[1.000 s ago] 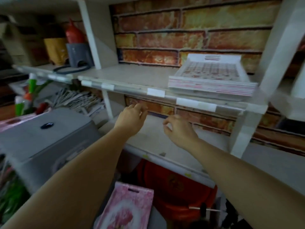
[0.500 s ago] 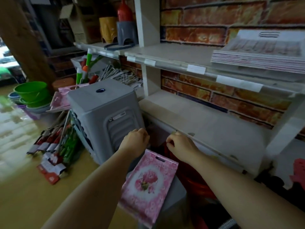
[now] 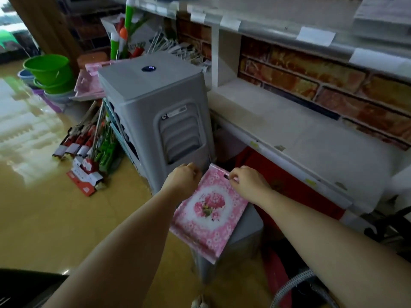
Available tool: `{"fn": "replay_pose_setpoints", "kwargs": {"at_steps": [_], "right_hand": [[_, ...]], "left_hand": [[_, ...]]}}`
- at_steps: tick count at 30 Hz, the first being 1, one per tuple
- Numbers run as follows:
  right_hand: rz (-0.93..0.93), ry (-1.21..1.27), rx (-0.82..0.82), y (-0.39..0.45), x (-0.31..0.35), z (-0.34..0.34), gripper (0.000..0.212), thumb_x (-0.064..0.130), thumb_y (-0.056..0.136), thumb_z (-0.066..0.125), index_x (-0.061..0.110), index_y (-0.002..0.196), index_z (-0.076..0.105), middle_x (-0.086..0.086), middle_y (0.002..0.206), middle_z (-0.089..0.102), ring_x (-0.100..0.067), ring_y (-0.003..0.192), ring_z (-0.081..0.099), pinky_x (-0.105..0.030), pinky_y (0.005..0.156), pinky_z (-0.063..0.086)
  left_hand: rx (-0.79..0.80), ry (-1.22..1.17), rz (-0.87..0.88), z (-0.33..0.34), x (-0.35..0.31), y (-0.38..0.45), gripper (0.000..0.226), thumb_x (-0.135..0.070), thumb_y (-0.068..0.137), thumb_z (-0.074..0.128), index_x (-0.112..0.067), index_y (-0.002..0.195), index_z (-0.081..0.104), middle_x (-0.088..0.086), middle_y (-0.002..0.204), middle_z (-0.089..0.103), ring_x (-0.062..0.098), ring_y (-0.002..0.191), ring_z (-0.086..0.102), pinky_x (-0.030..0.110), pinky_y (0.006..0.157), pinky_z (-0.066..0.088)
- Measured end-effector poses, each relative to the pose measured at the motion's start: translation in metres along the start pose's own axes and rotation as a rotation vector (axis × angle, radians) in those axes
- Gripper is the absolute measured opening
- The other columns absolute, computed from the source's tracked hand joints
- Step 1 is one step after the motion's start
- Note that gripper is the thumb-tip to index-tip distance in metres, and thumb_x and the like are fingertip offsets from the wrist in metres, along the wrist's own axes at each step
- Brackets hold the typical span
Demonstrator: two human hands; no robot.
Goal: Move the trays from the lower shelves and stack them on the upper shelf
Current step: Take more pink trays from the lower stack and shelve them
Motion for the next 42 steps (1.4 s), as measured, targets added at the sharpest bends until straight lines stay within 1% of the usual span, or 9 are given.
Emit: {"fn": "replay_pose_setpoints", "kwargs": {"at_steps": [4, 12, 21, 25, 29, 33, 37, 40, 42], "right_hand": [[0.019, 0.014, 0.063, 0.007, -0.004, 0.026, 0.027, 0.024, 0.099, 0.048, 0.013, 0.119, 0.061, -0.008, 0.125, 0.054, -0.026, 0.111, 0.058, -0.038, 0.091, 0.05], [0.018, 0.044, 0.129, 0.004, -0.007, 0.062, 0.025, 0.022, 0.099, 0.048, 0.011, 0.117, 0.061, -0.008, 0.126, 0.056, -0.025, 0.112, 0.057, -0.038, 0.092, 0.048], [0.059, 0.105, 0.129, -0.006, -0.008, 0.097, 0.025, 0.023, 0.098, 0.049, 0.011, 0.115, 0.062, -0.008, 0.12, 0.06, -0.025, 0.107, 0.058, -0.035, 0.089, 0.05], [0.111, 0.173, 0.135, -0.01, -0.009, 0.116, 0.025, 0.023, 0.098, 0.049, 0.011, 0.116, 0.062, -0.009, 0.118, 0.061, -0.025, 0.103, 0.059, -0.035, 0.088, 0.051], [0.172, 0.222, 0.158, -0.011, -0.014, 0.14, 0.029, 0.022, 0.098, 0.049, 0.012, 0.124, 0.059, -0.008, 0.129, 0.056, -0.026, 0.112, 0.057, -0.033, 0.091, 0.047], [0.282, 0.219, 0.251, -0.008, -0.024, 0.179, 0.034, 0.022, 0.099, 0.047, 0.011, 0.131, 0.053, -0.009, 0.137, 0.051, -0.027, 0.12, 0.052, -0.034, 0.097, 0.044], [0.396, 0.263, 0.35, -0.011, -0.027, 0.226, 0.034, 0.018, 0.099, 0.047, 0.01, 0.132, 0.052, -0.012, 0.133, 0.054, -0.028, 0.114, 0.057, -0.033, 0.092, 0.047], [0.405, 0.23, 0.415, -0.009, -0.025, 0.259, 0.036, 0.016, 0.099, 0.047, 0.011, 0.135, 0.05, -0.012, 0.139, 0.05, -0.028, 0.121, 0.052, -0.033, 0.095, 0.044], [0.406, 0.216, 0.447, -0.005, -0.022, 0.279, 0.033, 0.019, 0.099, 0.045, 0.011, 0.13, 0.053, -0.012, 0.131, 0.055, -0.03, 0.118, 0.054, -0.034, 0.09, 0.046]], "left_hand": [[0.043, 0.005, -0.019, 0.023, 0.013, 0.001, 0.031, -0.028, 0.099, 0.036, -0.011, 0.117, 0.055, 0.012, 0.115, 0.057, 0.031, 0.1, 0.058, 0.034, 0.078, 0.043], [0.074, 0.011, -0.023, 0.048, 0.03, -0.002, 0.031, -0.027, 0.1, 0.035, -0.009, 0.114, 0.056, 0.013, 0.114, 0.058, 0.029, 0.096, 0.058, 0.03, 0.072, 0.04], [0.187, 0.099, 0.003, 0.081, 0.041, -0.009, 0.029, -0.027, 0.1, 0.036, -0.014, 0.116, 0.056, 0.011, 0.115, 0.059, 0.027, 0.094, 0.06, 0.033, 0.076, 0.045], [0.245, 0.132, 0.058, 0.094, 0.045, -0.007, 0.031, -0.025, 0.1, 0.036, -0.014, 0.122, 0.055, 0.01, 0.117, 0.06, 0.025, 0.098, 0.06, 0.035, 0.082, 0.05], [0.335, 0.192, 0.136, 0.119, 0.051, 0.007, 0.032, -0.025, 0.101, 0.035, -0.013, 0.124, 0.054, 0.011, 0.119, 0.06, 0.027, 0.105, 0.059, 0.037, 0.089, 0.049], [0.446, 0.271, 0.243, 0.157, 0.065, 0.029, 0.034, -0.026, 0.101, 0.035, -0.013, 0.128, 0.052, 0.01, 0.121, 0.06, 0.025, 0.108, 0.058, 0.034, 0.09, 0.048], [0.568, 0.261, 0.254, 0.196, 0.09, 0.036, 0.031, -0.026, 0.098, 0.042, -0.014, 0.122, 0.058, 0.008, 0.124, 0.059, 0.025, 0.113, 0.055, 0.034, 0.096, 0.045], [0.649, 0.294, 0.314, 0.222, 0.108, 0.037, 0.033, -0.027, 0.099, 0.041, -0.014, 0.126, 0.056, 0.008, 0.128, 0.056, 0.023, 0.117, 0.054, 0.032, 0.096, 0.042], [0.685, 0.335, 0.365, 0.237, 0.117, 0.038, 0.037, -0.031, 0.101, 0.036, -0.017, 0.132, 0.05, 0.007, 0.134, 0.051, 0.023, 0.121, 0.051, 0.032, 0.096, 0.042]]}}
Point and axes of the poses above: each hand's wrist, its own y-axis towards the middle knuckle, its own z-axis out of the palm, x = y × z, the point moved 6 cm from there along y, towards the middle knuckle
